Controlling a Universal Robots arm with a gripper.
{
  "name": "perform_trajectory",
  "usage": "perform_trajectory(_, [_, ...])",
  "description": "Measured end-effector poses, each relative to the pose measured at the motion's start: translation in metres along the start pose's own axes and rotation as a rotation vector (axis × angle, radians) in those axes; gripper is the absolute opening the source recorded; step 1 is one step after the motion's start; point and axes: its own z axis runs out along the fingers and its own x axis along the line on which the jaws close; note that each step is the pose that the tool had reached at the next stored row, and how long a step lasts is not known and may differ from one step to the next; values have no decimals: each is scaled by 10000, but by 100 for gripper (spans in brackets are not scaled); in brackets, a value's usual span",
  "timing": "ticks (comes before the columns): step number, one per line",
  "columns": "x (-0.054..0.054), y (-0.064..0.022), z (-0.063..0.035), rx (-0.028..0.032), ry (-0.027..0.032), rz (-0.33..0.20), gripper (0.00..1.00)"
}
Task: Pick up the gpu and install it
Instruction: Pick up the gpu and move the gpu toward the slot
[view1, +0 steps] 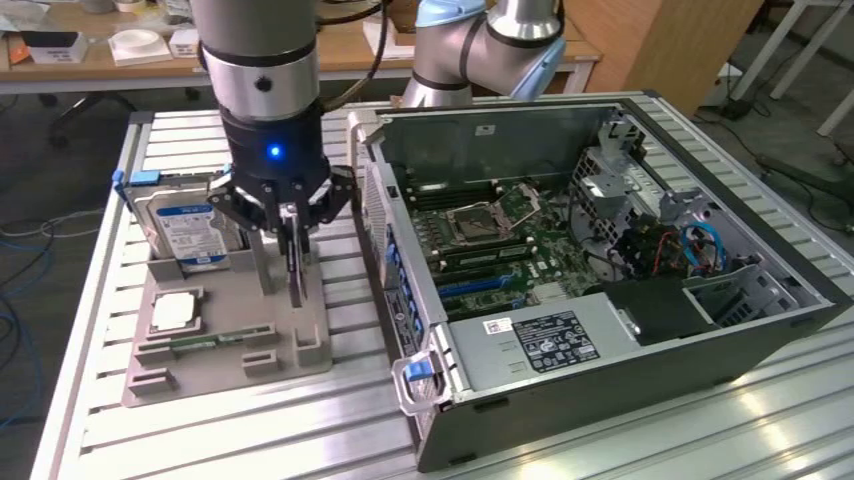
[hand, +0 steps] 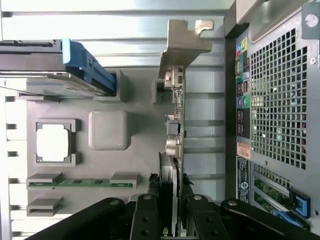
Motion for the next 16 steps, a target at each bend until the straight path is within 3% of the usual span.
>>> perform_trajectory(6, [-7,10,-237,-27,2,3,27])
perform_trajectory(10, [-30,15,-331,-82,3,3,27])
perform_trajectory(16, [-74,16,-351,-96,9,4,27])
